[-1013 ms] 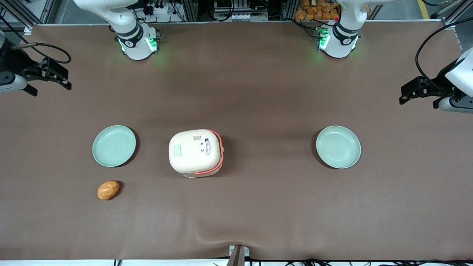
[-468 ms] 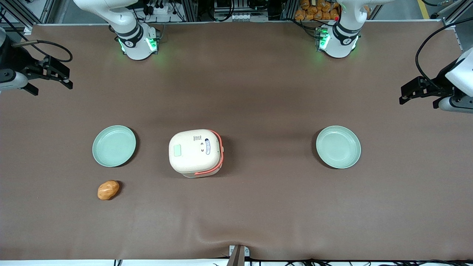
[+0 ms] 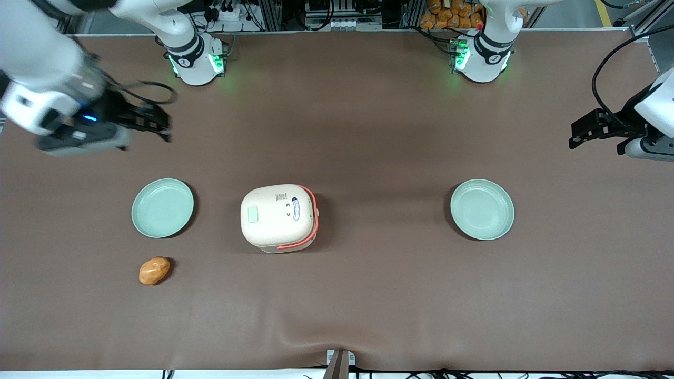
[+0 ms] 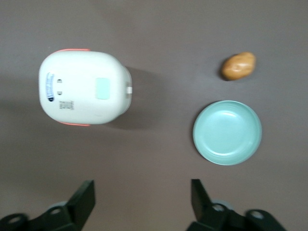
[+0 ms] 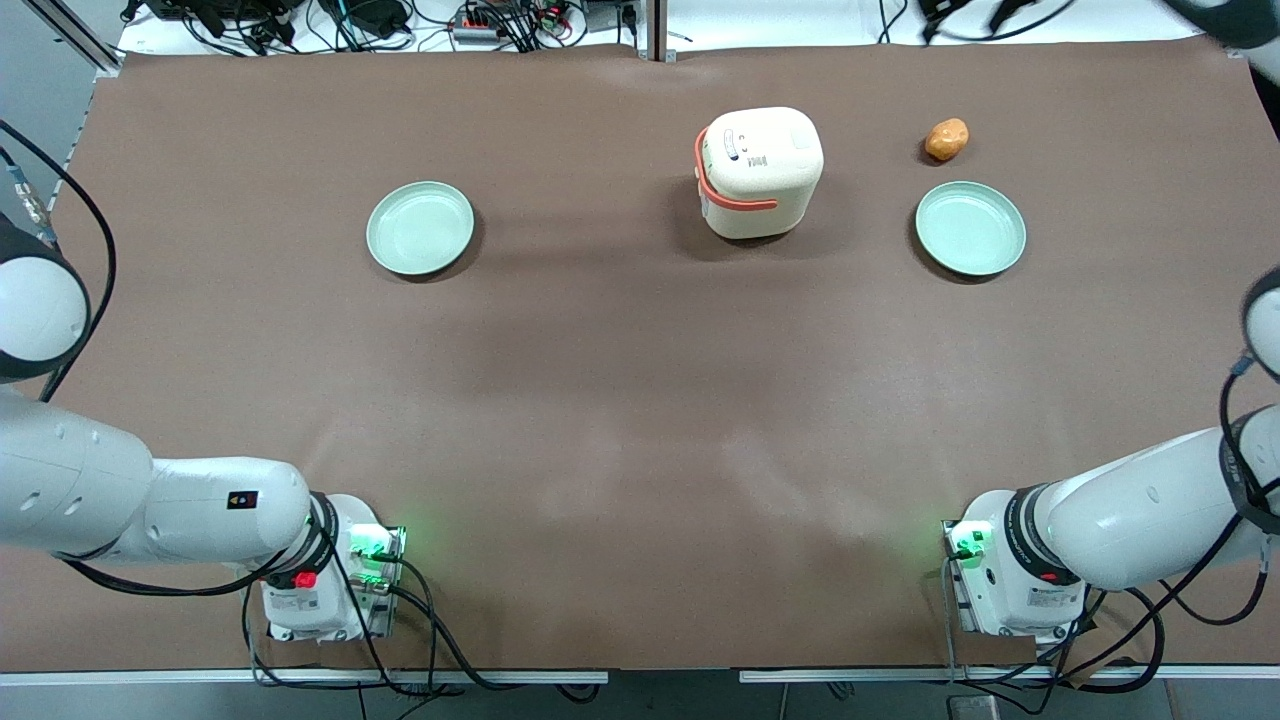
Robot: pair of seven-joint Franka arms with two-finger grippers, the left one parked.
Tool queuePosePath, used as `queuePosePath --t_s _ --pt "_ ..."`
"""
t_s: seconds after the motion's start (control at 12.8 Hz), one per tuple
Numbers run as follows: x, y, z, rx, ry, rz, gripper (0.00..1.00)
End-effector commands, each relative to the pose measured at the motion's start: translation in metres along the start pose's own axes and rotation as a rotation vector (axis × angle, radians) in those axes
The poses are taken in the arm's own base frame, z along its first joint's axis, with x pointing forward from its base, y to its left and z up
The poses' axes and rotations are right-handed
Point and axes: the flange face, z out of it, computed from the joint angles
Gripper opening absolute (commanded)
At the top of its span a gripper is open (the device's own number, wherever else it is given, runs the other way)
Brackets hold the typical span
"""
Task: Press rice cooker button with right arm
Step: 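Swing the right gripper over the rice cooker's lid button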
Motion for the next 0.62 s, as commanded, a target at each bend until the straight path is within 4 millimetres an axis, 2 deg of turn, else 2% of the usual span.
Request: queuePosePath --t_s 0.0,0.39,0.55 --pt "0.03 -0.032 0.042 0.006 0.003 0.023 0.0" --pt "0.069 -0.062 0.127 -0.022 0.0 -0.01 0.0" --pt "0.08 -0.07 0.146 -0.028 0.011 -0.019 0.0"
